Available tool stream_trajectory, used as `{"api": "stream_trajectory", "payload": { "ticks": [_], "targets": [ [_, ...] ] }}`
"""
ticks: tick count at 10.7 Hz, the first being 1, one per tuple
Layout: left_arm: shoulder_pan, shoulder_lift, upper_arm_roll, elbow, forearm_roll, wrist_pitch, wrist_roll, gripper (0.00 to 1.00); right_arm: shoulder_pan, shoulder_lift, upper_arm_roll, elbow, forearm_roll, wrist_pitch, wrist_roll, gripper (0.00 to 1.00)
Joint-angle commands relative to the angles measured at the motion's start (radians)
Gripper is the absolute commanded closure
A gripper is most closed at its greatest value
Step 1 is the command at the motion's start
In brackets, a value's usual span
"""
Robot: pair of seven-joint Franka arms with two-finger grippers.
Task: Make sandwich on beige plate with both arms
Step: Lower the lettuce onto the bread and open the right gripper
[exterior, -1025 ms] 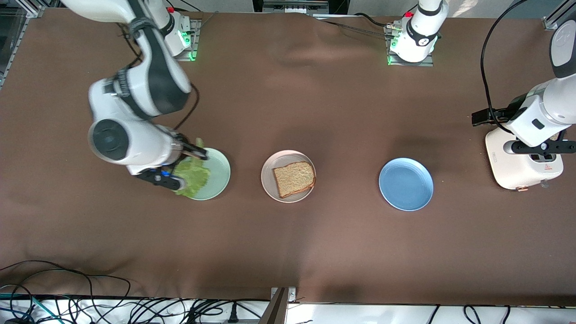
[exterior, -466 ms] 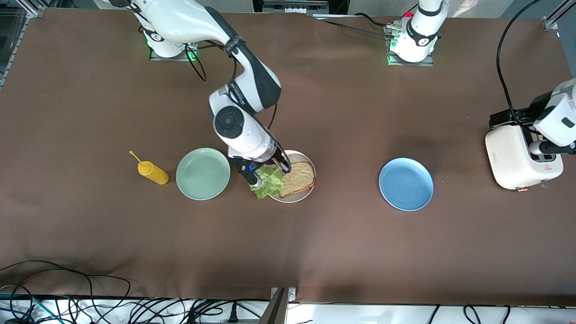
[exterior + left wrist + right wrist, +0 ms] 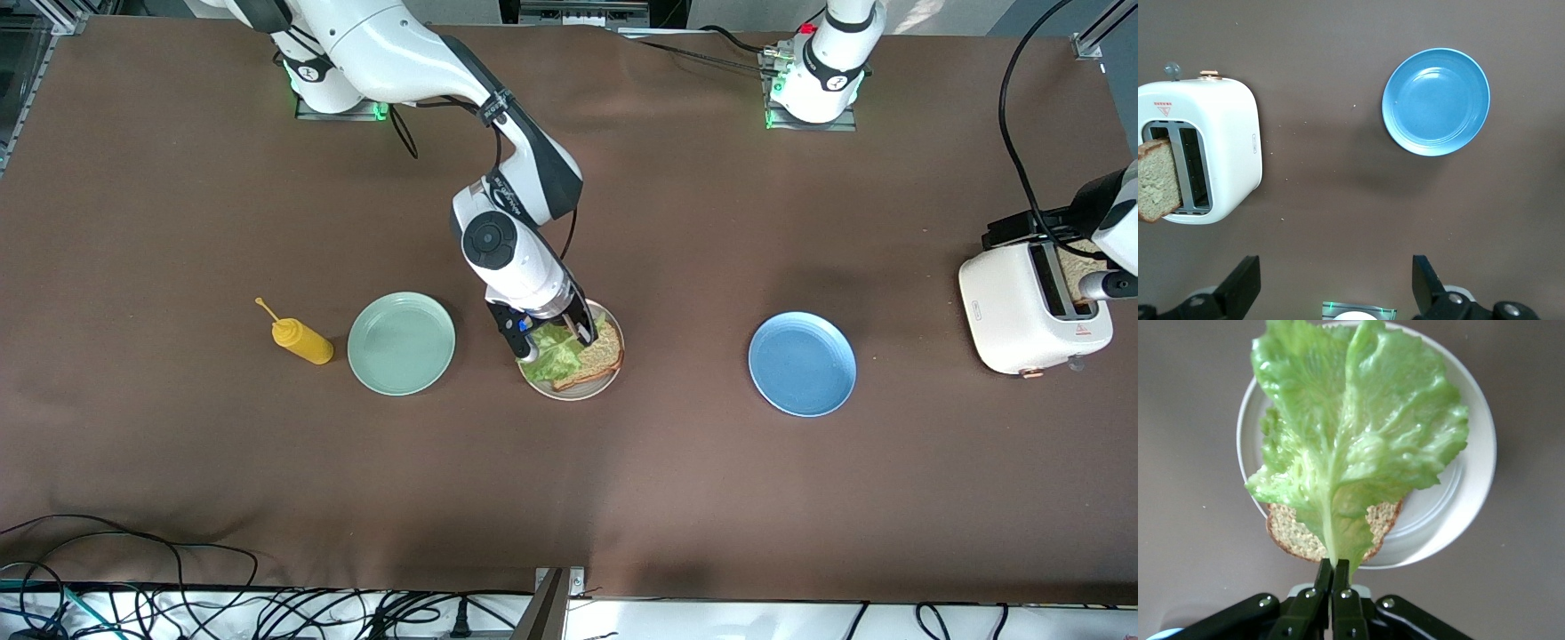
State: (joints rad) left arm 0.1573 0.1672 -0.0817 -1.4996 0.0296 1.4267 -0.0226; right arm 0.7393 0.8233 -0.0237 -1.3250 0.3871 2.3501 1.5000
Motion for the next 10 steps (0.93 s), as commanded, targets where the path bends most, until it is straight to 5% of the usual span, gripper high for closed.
{"api": "stream_trajectory", "payload": {
  "ticks": [1,2,3,10],
  "targets": [
    [0.016,0.006,-0.007,-0.002,-0.017,-0.037,0.019,0.00,0.014,0.023,0.001,0.030,0.015,0.009,0.008,0.79],
    [0.027,0.006,-0.006,-0.002,-0.022,-0.046,0.021,0.00,0.017,0.027,-0.002,0.030,0.000,0.014,0.012,0.13],
    [0.031,0.005,-0.006,-0.002,-0.023,-0.048,0.020,0.00,0.017,0.028,-0.002,0.029,-0.046,0.040,0.023,0.00],
    [0.024,-0.032,-0.021,0.019,-0.077,-0.089,0.003,0.00,0.012,-0.050,-0.024,0.024,-0.141,-0.078,0.010,0.00]
  ]
}}
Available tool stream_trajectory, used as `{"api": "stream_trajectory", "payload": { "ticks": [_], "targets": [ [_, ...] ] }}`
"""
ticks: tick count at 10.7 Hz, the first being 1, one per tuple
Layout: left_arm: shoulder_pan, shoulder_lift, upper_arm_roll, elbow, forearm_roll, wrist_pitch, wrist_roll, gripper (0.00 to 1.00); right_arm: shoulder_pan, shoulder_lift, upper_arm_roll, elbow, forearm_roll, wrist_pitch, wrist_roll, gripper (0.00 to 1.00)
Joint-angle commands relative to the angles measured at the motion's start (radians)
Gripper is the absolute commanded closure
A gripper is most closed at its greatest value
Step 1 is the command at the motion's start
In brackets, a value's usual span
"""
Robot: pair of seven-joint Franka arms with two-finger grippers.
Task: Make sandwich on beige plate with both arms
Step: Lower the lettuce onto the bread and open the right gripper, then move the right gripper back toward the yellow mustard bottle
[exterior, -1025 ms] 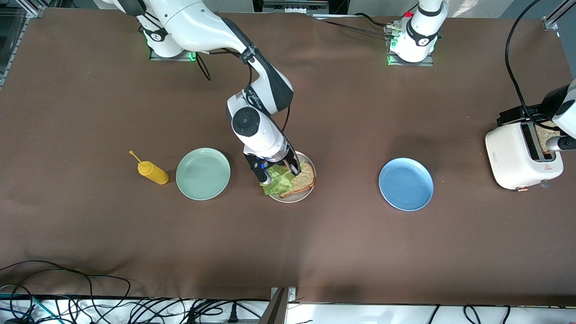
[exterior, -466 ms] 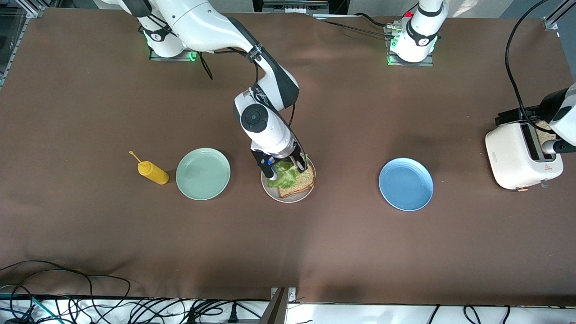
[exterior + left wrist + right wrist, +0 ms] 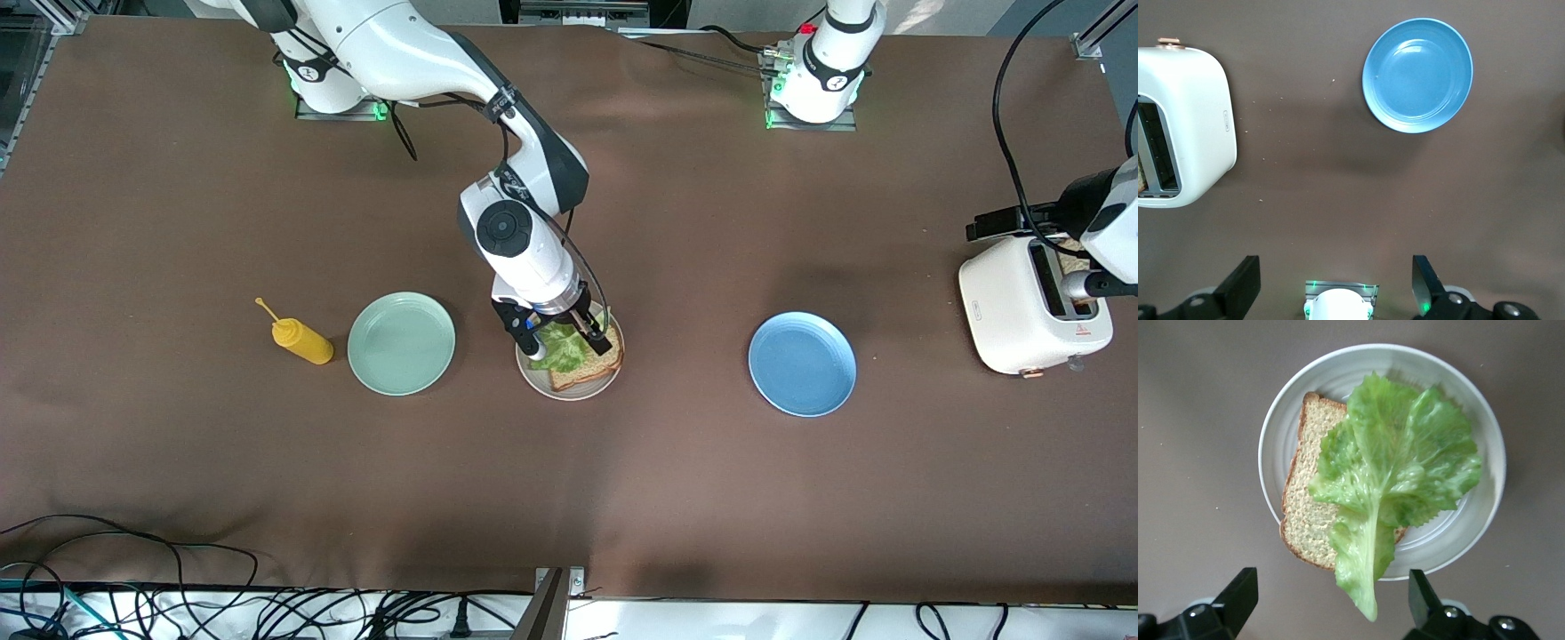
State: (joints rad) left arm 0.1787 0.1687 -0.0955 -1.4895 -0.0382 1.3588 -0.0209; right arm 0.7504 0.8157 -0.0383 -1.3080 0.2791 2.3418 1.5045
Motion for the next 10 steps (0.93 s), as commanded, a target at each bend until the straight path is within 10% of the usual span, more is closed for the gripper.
{"api": "stream_trajectory", "payload": {
  "ticks": [1,10],
  "targets": [
    [0.010,-0.041,0.002,0.005,-0.011,-0.027,0.002,0.00,0.000,-0.065,-0.015,0.007,-0.047,-0.120,0.002,0.00],
    [0.045,0.023,-0.018,0.123,0.027,-0.020,0.015,0.00,-0.078,-0.295,-0.152,-0.055,-0.071,-0.564,-0.578,0.00]
  ]
}}
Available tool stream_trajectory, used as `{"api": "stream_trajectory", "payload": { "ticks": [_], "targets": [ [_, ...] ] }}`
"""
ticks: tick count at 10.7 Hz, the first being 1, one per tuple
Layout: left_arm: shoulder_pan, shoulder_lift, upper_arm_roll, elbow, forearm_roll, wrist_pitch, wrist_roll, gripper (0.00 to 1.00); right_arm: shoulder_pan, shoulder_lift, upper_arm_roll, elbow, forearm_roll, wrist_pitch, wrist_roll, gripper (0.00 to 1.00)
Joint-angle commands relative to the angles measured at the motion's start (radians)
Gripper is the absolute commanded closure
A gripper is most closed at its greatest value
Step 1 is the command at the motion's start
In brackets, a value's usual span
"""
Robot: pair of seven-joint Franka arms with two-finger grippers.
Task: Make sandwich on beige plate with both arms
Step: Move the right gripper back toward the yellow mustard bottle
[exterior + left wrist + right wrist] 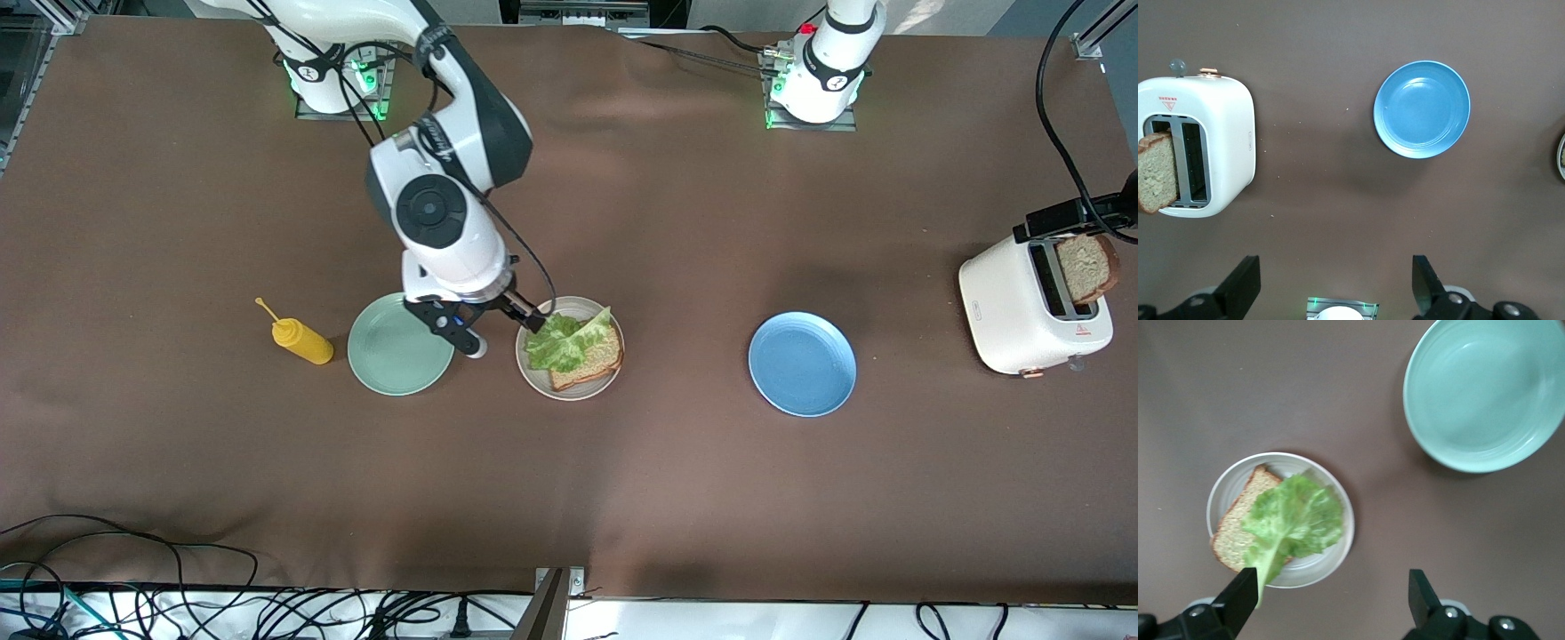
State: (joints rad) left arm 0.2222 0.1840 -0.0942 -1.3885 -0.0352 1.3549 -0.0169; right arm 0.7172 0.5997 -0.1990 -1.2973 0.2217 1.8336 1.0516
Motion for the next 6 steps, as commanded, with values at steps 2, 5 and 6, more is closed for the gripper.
{"api": "stream_trajectory", "payload": {
  "ticks": [2,5,6],
  "targets": [
    [0.002,-0.002,-0.048,0.014,0.043,-0.017,0.011,0.00,-0.135,-0.180,0.009,-0.176,-0.013,-0.150,-0.354,0.00],
    [-0.004,-0.001,-0.065,0.008,0.054,-0.013,0.011,0.00,-0.252,-0.309,0.010,-0.340,-0.080,-0.201,-0.670,0.00],
    [-0.006,-0.003,-0.087,0.009,0.064,-0.016,0.006,0.00,-0.301,-0.348,0.010,-0.403,-0.108,-0.203,-0.818,0.00]
  ]
}}
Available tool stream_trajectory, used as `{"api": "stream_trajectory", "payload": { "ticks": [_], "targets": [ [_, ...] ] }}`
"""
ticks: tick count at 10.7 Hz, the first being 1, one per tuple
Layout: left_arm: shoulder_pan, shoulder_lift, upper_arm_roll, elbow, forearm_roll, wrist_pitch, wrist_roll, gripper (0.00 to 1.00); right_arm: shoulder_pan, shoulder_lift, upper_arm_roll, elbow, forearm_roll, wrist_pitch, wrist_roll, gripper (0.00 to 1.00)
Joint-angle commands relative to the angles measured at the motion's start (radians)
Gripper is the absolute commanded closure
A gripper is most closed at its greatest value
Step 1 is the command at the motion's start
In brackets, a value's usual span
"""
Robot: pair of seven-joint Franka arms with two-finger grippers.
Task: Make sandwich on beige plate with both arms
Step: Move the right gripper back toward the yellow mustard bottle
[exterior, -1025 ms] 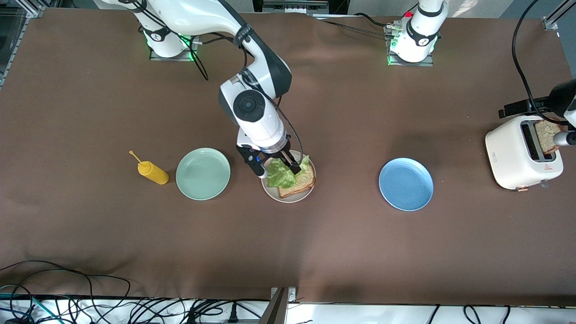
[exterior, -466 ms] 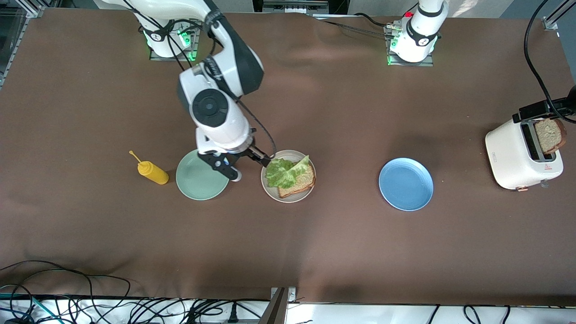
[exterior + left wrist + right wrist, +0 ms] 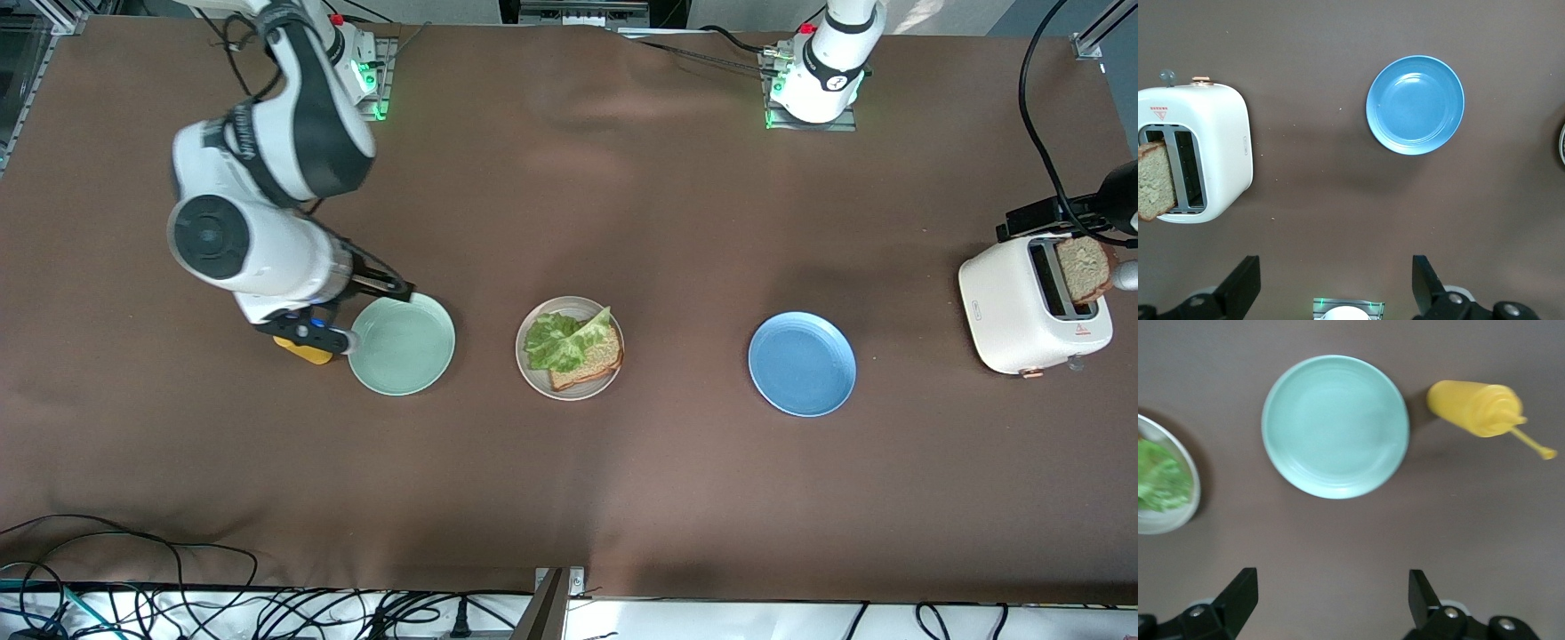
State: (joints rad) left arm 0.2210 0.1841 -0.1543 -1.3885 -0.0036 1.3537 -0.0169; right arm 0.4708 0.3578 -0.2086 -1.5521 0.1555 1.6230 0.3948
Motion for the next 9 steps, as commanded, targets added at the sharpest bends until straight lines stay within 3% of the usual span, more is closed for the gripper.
{"api": "stream_trajectory", "payload": {
  "ticks": [1,6,9],
  "targets": [
    [-0.006,0.000,-0.028,0.009,0.043,-0.013,0.003,0.00,-0.101,-0.138,0.018,-0.204,-0.054,0.018,-0.279,0.00],
    [0.003,0.000,-0.030,0.002,0.046,-0.013,0.000,0.00,-0.308,-0.146,0.005,-0.272,-0.096,0.118,-0.833,0.00],
    [0.004,0.008,-0.033,0.000,0.059,-0.013,0.000,0.00,-0.365,-0.114,0.000,-0.273,-0.094,0.219,-1.184,0.00]
  ]
}}
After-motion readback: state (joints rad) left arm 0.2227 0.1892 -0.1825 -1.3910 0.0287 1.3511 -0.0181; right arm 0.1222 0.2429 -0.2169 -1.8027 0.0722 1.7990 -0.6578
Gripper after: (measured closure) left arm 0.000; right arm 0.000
